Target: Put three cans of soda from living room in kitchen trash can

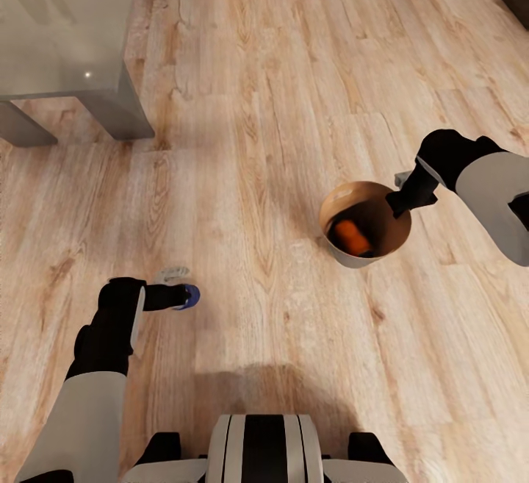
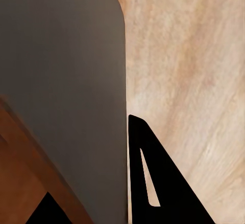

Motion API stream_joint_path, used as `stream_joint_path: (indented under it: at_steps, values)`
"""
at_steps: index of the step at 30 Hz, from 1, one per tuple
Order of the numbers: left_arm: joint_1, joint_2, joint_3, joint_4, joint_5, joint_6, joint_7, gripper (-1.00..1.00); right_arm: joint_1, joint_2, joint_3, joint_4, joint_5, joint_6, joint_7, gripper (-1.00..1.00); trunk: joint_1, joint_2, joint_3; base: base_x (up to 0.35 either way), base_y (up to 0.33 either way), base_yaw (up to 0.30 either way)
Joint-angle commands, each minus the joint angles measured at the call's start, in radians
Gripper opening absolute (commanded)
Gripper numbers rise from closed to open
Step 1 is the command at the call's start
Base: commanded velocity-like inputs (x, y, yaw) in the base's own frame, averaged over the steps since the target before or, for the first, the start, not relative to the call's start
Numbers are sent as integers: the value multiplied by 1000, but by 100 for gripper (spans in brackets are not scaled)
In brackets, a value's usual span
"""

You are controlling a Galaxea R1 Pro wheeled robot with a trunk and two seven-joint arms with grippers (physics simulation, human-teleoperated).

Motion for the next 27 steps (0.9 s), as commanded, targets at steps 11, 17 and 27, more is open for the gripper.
stream_joint_path:
  at_steps: [11,17,27]
  values:
    - [-32,15,-5,-5,-11,0,-160,-100,3,-18,-1,0,-9,3,120,-100,-42,77,35,0,0,0]
    - [-137,48,-17,3,-13,0,-169,-100,35,-20,3,-2,-5,3,163,-100,-65,119,53,0,0,0]
    - [-281,245,-23,92,-13,0,-481,-100,104,-17,4,-5,-6,3,171,-100,-104,189,85,0,0,0]
